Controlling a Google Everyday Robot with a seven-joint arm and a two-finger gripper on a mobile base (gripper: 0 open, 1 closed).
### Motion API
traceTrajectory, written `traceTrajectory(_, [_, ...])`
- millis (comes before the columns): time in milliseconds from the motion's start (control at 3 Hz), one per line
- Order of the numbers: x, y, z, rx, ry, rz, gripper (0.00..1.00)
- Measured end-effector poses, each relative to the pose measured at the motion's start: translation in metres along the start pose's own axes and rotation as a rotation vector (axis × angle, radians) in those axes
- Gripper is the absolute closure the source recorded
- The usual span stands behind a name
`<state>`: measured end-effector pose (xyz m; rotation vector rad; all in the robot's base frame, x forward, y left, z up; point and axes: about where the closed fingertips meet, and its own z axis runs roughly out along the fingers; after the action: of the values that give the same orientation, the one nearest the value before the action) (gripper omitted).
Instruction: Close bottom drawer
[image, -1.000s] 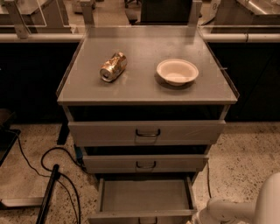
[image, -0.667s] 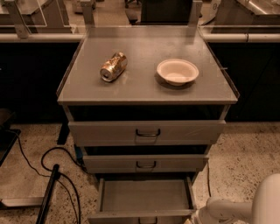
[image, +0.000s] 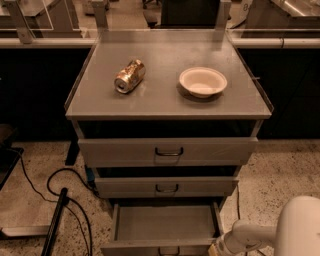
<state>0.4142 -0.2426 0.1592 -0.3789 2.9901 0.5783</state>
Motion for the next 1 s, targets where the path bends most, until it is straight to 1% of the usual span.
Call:
traceTrajectory(333, [-0.0108, -0.0015, 0.0025, -0.005, -0.004, -0.005, 1.00])
traceTrajectory(667, [-0.0111, -0.0018, 0.0025, -0.004, -0.005, -0.005, 0.82])
traceTrajectory(1000, [-0.0111, -0.0017, 0.0025, -0.004, -0.005, -0.005, 0.57])
